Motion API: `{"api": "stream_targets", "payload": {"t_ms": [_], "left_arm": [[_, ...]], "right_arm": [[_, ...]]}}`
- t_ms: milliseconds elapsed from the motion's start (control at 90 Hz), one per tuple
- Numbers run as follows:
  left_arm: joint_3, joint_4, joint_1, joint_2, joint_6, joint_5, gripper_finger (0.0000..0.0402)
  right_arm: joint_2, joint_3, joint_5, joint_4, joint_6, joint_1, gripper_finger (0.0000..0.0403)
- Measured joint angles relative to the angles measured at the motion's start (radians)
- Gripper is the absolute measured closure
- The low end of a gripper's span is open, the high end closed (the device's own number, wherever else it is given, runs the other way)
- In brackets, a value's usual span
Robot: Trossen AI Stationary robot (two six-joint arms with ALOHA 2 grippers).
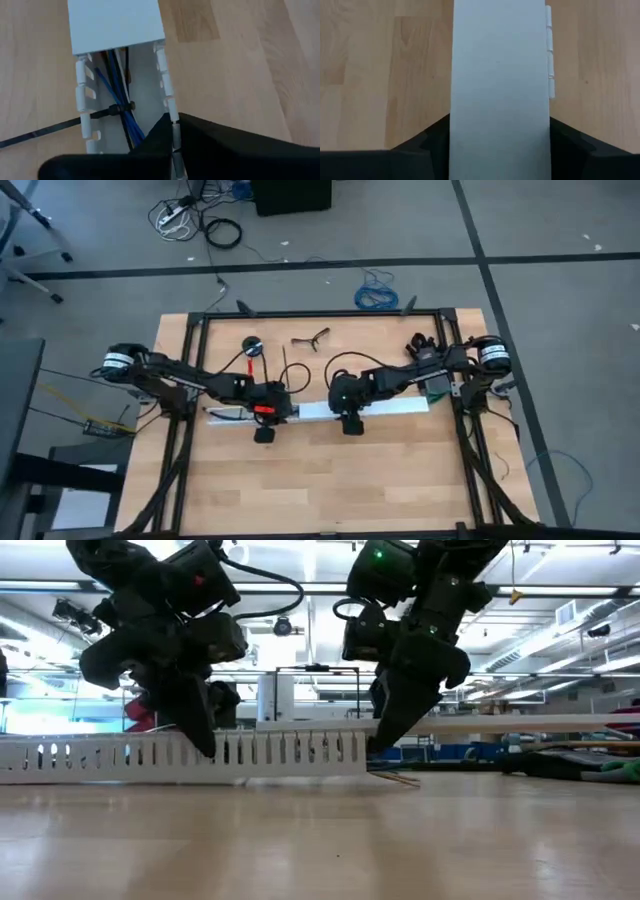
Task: Ziptie cables
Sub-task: Close the white cable duct
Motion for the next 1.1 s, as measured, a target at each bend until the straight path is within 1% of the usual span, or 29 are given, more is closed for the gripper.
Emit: {"api": "stream_targets", "payload": {"t_ms": [489,800,1100], "left_arm": [[0.000,0.007,0.001,-0.002,-0.003,0.000,0.0390],[0.045,-0.034,0.001,-0.003,0.001,0.012,0.0390],[0.046,-0.034,0.002,-0.004,-0.003,0.013,0.0390]], "right_arm": [[0.000,0.000,0.004,-0.017,-0.002,0.000,0.0174],[0.000,0.000,0.003,-0.045,-0.004,0.000,0.0174],[0.000,0.000,0.004,-0.044,-0.003,0.000,0.0174]]}}
